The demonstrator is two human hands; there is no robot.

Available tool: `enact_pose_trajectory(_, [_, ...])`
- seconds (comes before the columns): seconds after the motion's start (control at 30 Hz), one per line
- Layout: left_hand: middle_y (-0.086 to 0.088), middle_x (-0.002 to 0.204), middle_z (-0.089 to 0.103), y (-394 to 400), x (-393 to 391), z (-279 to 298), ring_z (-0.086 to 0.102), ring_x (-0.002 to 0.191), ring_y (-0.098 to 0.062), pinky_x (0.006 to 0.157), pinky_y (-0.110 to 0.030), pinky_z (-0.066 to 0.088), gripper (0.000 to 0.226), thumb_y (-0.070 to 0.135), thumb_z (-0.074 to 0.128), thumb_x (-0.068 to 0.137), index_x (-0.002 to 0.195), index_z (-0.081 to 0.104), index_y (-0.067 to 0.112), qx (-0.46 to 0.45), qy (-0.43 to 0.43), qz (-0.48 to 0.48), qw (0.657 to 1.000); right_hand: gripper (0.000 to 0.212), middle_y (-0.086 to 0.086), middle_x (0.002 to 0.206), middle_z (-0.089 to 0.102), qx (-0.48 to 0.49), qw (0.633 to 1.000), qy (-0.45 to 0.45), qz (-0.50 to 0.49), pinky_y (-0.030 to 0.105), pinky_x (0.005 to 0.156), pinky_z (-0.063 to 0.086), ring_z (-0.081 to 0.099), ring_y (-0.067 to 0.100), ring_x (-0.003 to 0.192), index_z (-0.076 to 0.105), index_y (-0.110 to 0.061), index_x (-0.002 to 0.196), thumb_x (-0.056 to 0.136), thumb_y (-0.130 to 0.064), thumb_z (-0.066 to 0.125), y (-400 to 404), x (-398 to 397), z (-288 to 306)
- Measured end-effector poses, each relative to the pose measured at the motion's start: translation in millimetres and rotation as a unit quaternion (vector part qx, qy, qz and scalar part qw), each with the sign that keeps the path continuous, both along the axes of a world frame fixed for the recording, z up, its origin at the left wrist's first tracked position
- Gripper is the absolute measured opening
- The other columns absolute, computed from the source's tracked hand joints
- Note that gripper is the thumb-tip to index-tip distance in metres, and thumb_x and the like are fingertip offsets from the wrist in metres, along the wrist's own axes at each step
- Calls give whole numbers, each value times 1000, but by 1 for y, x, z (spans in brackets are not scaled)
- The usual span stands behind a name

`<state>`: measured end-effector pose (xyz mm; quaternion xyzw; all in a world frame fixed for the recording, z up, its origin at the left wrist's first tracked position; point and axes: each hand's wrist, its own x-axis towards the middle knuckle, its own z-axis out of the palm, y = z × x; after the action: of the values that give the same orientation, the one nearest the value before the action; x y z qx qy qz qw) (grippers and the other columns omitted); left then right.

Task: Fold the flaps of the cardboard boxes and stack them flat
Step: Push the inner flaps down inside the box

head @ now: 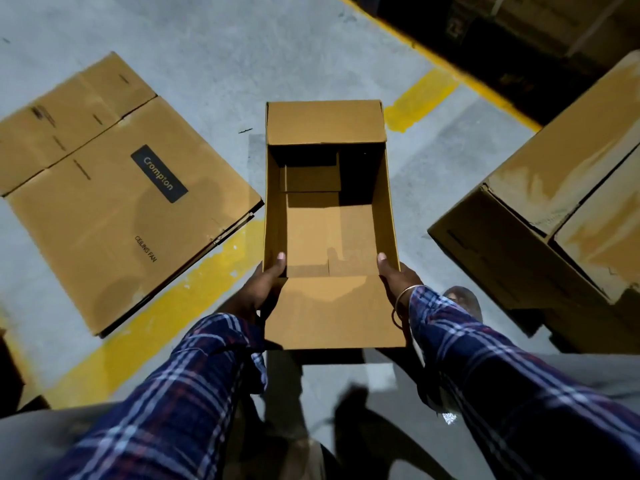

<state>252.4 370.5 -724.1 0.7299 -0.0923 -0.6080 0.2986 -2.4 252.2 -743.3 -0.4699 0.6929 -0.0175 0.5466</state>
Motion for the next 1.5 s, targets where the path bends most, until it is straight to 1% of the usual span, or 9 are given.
enact_pose_trajectory(0.13, [-2, 132, 56, 0, 1, 9, 58, 115, -26, 87, -36, 44, 50, 57, 47, 102, 142, 40, 27, 17, -17, 16, 1000, 79, 9, 154, 47, 39, 998, -45, -17, 44, 112, 34, 46, 35, 138, 40, -19, 153, 95, -73, 44, 0, 2, 7])
enact_pose_trajectory(0.23, [-14, 155, 45, -9, 10, 8, 48, 137, -37, 107, -39, 39, 105, 79, 58, 84, 156, 36, 6, 46, -59, 15, 997, 89, 7, 153, 48, 34, 996, -76, -33, 47, 114, 36, 48, 35, 137, 37, -22, 154, 88, -80, 46, 7, 3, 10])
enact_pose_trajectory(0.3, [-17, 155, 46, -12, 18, 4, 47, 138, -37, 100, -35, 38, 92, 69, 57, 92, 154, 41, 2, 58, -88, -4, 994, 97, 6, 154, 47, 7, 997, -62, -55, 50, 115, 37, 48, 35, 137, 34, -25, 156, 80, -83, 50, 11, 7, 18])
enact_pose_trajectory(0.5, [-26, 135, 59, -32, 38, 69, 60, 113, -35, 92, -42, 50, 70, 54, 57, 100, 135, 53, -7, 54, -205, -153, 965, 48, 9, 146, 50, -329, 925, 96, 165, 41, 108, 38, 44, 29, 133, 49, -16, 145, 100, -31, 56, 15, 19, 47])
enact_pose_trajectory(0.67, [-19, 148, 52, -35, 24, 172, 52, 131, -34, 102, -38, 42, 61, 53, 52, 103, 142, 54, 6, -43, -327, -305, 893, 54, 10, 140, 58, -162, 918, 77, 355, 42, 108, 39, 52, 30, 128, 58, -20, 141, 99, -54, 50, 34, 52, 49])
enact_pose_trajectory(0.83, [-4, 141, 60, 11, -14, 241, 53, 112, -15, 77, -26, 40, 66, 56, 58, 98, 154, 44, 24, -101, -278, -419, 858, 54, 9, 117, 68, -246, 866, 168, 400, 49, 104, 37, 59, 30, 110, 67, -21, 118, 99, -62, 37, 53, 59, 64])
enact_pose_trajectory(1.13, [-7, 158, 46, 29, 2, 263, 41, 145, -27, 113, -40, 35, 73, 60, 48, 102, 160, 31, 20, -74, -346, -451, 819, 39, 8, 97, 72, -189, 885, 113, 411, 37, 80, 52, 66, 28, 91, 74, -15, 98, 98, -51, 58, 64, 57, 156])
enact_pose_trajectory(1.27, [-5, 162, 40, 26, 5, 266, 35, 150, -26, 114, -39, 32, 76, 61, 49, 101, 161, 30, 20, -112, -351, -444, 817, 49, 2, 117, 68, -41, 880, 103, 461, 35, 89, 52, 62, 19, 102, 69, -20, 116, 81, -53, 80, 96, 49, 156])
enact_pose_trajectory(1.5, [-3, 166, 33, 28, 2, 265, 34, 150, -24, 118, -41, 31, 78, 62, 52, 99, 162, 29, 21, -116, -346, -459, 810, 94, 4, 149, 44, -56, 816, 185, 544, 47, 109, 43, 43, 30, 137, 37, -32, 153, 75, -51, 85, 129, 39, 115])
